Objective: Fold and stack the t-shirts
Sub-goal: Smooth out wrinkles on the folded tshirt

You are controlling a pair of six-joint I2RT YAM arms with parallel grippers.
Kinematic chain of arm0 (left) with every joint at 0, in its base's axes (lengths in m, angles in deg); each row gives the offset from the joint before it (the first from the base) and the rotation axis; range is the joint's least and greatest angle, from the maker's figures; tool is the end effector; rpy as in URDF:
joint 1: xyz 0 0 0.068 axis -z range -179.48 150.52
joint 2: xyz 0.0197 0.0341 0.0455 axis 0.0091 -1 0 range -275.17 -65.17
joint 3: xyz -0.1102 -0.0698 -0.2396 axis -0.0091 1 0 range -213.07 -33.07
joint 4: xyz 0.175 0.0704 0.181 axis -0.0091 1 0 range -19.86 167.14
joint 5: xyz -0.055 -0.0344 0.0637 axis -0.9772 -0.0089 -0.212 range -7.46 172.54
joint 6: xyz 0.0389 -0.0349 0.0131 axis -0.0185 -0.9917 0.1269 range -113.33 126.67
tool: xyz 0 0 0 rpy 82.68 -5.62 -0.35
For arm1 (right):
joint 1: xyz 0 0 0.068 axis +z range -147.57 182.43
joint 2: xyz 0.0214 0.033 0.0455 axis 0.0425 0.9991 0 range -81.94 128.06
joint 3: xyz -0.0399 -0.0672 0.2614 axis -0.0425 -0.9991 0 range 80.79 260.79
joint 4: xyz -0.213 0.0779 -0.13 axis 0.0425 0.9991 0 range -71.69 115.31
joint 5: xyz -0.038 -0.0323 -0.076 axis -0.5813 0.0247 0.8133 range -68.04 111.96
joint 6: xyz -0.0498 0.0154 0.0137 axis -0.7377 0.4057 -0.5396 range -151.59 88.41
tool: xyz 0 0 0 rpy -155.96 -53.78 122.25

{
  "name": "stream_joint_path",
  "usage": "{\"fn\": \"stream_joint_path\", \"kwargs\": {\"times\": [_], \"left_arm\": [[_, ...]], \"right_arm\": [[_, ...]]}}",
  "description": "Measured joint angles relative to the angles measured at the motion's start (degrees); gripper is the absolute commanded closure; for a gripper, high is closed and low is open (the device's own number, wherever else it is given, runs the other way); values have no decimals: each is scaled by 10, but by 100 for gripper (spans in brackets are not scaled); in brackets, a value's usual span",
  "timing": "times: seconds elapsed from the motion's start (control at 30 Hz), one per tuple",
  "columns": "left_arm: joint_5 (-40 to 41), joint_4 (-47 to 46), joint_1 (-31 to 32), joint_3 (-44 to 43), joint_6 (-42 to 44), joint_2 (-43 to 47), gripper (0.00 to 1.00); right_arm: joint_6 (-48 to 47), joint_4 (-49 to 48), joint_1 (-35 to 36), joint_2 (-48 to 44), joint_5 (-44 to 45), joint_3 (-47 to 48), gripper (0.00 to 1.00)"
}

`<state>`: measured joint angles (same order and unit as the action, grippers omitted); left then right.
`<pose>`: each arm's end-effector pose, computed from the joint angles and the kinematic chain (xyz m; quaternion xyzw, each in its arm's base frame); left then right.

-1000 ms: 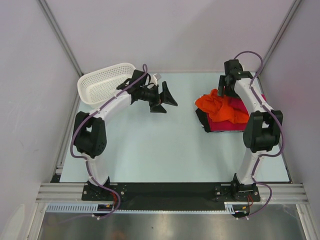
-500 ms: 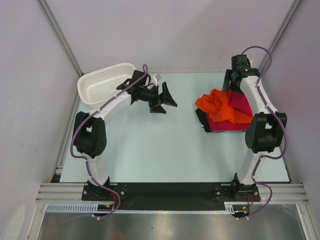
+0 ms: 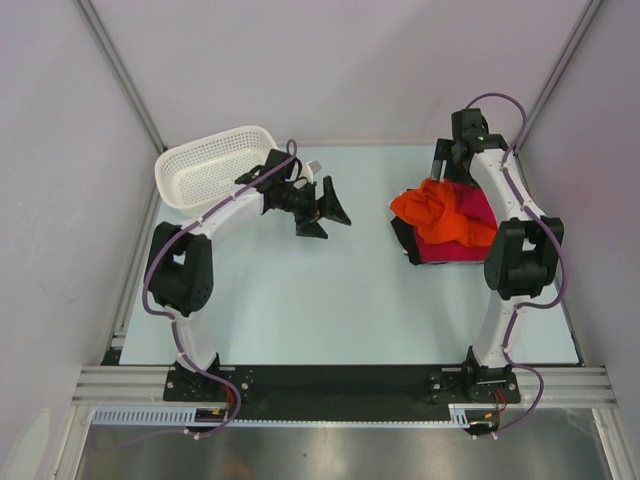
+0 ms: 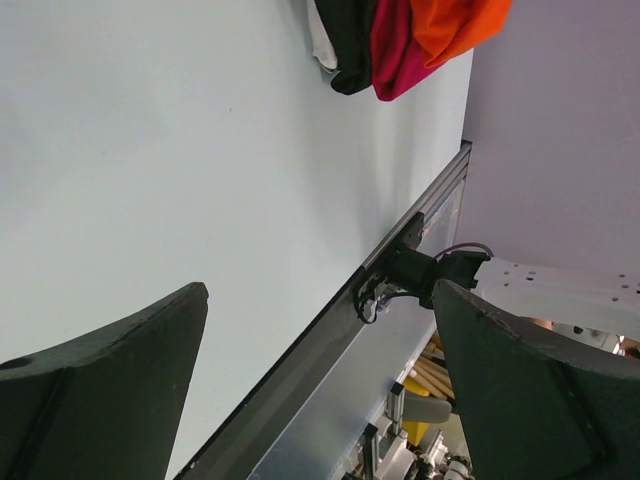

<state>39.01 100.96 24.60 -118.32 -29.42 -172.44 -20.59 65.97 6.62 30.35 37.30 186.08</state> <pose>0.3628 -0.1889 0.2499 0.0253 0.8878 -0.4525 0.0799 0.4328 0.0221 0.2991 0.0966 0.9402 -0.0863 0.3150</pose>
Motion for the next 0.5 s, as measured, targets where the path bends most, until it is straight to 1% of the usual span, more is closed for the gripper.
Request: {"fn": "stream_joint_path", "kwargs": {"times": [0.1,0.13,0.2,0.3,0.33,0.5], "left_arm": [[3,2,0,5,2,0,1],[4,2,0,5,2,0,0],[5,2,0,5,2,0,0],[7,2,0,5,2,0,0],[9,2,0,5,2,0,0],[10,2,0,6,4,0,0]], "right_arm": [[8,5,10,-5,-22,0,12],[14,5,15,-12,-30,-7,18],[25,12,25,-30,-43,-22,23],[44,26,44,-69,-51,-51,39],[51,30,50,-85,-52,-63,47],[90,44,74,-166,-52,-141,48]]}}
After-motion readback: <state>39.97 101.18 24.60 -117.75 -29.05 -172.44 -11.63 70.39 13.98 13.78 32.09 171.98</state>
